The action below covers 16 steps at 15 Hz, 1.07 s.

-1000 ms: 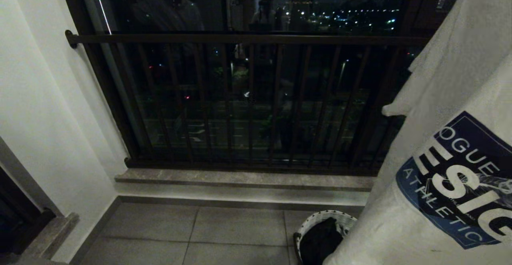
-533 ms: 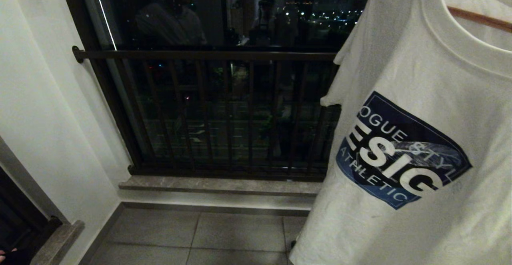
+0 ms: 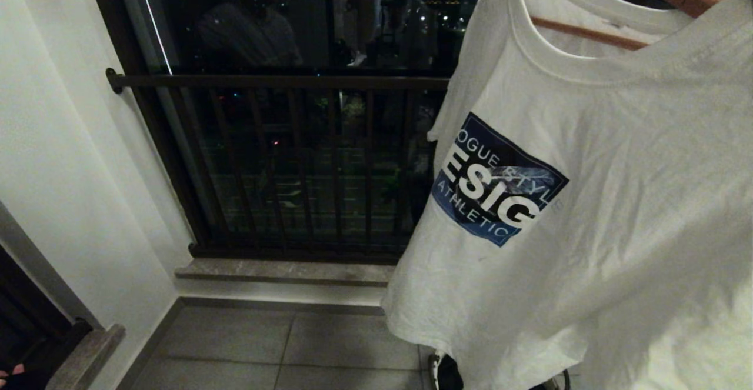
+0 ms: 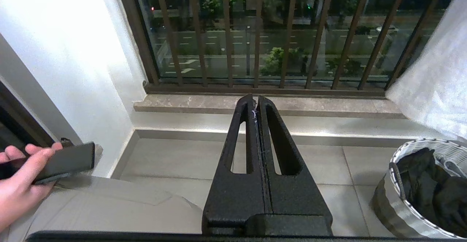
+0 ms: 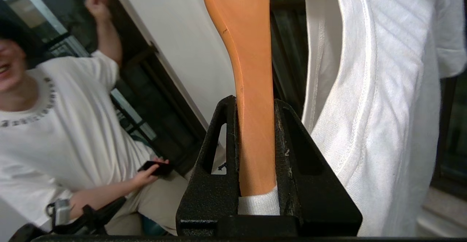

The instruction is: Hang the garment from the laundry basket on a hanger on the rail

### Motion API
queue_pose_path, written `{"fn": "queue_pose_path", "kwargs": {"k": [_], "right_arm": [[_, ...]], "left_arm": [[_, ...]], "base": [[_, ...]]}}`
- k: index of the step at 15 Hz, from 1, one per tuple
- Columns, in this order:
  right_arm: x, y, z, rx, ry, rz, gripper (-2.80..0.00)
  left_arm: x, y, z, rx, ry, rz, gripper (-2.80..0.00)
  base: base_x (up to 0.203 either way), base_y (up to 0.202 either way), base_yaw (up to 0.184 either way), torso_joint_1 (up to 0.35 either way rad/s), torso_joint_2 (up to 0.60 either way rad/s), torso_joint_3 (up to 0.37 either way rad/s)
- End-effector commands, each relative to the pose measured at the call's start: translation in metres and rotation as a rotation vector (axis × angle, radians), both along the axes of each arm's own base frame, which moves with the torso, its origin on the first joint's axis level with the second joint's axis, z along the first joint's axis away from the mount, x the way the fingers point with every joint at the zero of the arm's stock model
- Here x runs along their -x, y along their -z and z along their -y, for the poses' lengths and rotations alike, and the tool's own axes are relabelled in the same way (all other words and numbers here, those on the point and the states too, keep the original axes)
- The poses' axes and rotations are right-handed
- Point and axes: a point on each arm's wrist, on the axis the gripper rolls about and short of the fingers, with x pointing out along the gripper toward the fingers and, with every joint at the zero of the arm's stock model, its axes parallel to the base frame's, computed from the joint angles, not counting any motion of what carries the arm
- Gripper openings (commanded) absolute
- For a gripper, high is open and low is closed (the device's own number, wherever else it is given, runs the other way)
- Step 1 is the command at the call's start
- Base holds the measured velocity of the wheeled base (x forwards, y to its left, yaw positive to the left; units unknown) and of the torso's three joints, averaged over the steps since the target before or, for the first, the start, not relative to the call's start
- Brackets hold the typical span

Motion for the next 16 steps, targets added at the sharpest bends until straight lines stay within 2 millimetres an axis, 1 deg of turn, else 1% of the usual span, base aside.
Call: {"fn": "queue_pose_path", "kwargs": {"k": [1, 3, 5, 7, 13, 16], "right_arm": [[-0.025, 0.008, -0.004, 0.008, -0.001, -0.049, -2.80], [-0.037, 0.010, -0.001, 0.014, 0.023, -0.055, -2.80], [-0.043, 0.004, 0.005, 0.013, 0.049, -0.026, -2.80], [-0.050, -0.001, 0.007, 0.016, 0.059, -0.008, -2.80], [-0.072, -0.005, 0.005, 0.029, 0.054, 0.008, -2.80], [-0.081, -0.002, 0.004, 0.036, 0.055, 0.004, -2.80]], "left_arm": [[-0.001, 0.002, 0.000, -0.002, 0.000, -0.006, -2.80], [-0.001, 0.002, 0.000, -0.002, 0.000, -0.006, -2.80], [-0.001, 0.002, 0.000, 0.000, 0.000, -0.006, -2.80], [-0.001, 0.002, 0.000, 0.000, 0.000, -0.006, -2.80], [-0.001, 0.002, 0.000, 0.000, 0.000, -0.006, -2.80], [-0.001, 0.002, 0.000, -0.002, 0.000, -0.006, -2.80]], "base": [[0.000, 0.000, 0.000, 0.000, 0.00, 0.000], [0.000, 0.000, 0.000, 0.000, 0.00, 0.000], [0.000, 0.000, 0.000, 0.000, 0.00, 0.000], [0.000, 0.000, 0.000, 0.000, 0.00, 0.000], [0.000, 0.000, 0.000, 0.000, 0.00, 0.000], [0.000, 0.000, 0.000, 0.000, 0.00, 0.000]]}}
